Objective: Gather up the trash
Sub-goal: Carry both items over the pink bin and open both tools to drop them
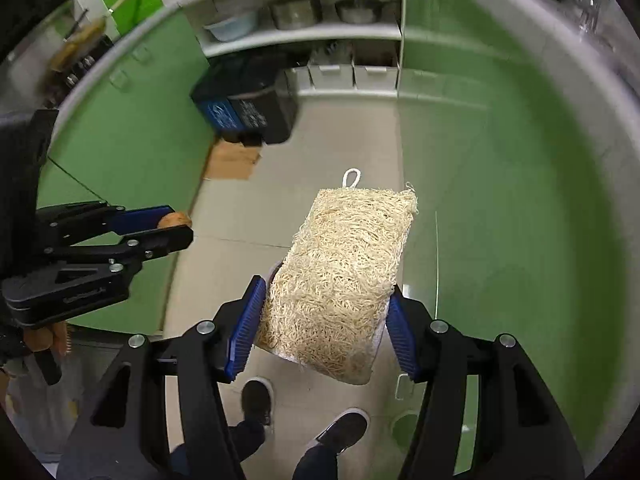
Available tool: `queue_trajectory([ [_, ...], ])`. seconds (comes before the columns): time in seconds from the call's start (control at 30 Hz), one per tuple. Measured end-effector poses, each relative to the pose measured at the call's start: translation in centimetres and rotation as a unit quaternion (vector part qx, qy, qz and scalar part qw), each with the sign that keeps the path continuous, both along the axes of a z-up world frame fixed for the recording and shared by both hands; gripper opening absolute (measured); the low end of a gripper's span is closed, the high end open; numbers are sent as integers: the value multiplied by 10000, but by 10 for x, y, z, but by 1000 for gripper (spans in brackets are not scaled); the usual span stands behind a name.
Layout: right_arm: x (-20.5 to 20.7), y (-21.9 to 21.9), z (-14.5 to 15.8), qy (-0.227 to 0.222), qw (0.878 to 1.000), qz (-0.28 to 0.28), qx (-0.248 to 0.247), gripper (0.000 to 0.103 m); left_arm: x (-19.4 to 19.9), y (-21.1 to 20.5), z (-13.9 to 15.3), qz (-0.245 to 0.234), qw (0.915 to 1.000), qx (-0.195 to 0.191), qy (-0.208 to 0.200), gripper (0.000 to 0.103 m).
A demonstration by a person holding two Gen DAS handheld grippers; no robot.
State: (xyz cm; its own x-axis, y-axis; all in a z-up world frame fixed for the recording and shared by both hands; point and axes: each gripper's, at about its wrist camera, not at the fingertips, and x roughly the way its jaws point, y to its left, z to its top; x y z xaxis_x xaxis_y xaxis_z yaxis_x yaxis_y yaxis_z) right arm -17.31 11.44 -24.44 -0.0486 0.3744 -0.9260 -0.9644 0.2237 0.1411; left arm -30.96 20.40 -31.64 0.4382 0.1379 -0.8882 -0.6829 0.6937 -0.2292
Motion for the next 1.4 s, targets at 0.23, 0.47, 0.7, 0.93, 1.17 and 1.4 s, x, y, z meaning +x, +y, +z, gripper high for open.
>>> queue_trajectory([
  [0.23,5,0,-77,2,9997,-3,-243,58,2,7,-78,128,9999,-74,88,97],
  [0.47,-4,12,-106,40,9995,152,-283,58,-11,19,-101,479,9987,-53,189,98],
  [0.7,-29,28,-120,207,9982,458,-318,58,-37,30,-96,823,9965,-47,122,98],
  [0.93,-53,51,-142,511,9950,787,-333,69,-74,42,-86,1222,9925,52,41,98],
  [1.17,-58,53,-149,399,9958,672,-470,100,-88,41,-83,1349,9908,99,88,98],
  [1.4,-43,37,-113,323,9976,425,-430,100,-81,22,-56,1224,9924,115,107,98],
])
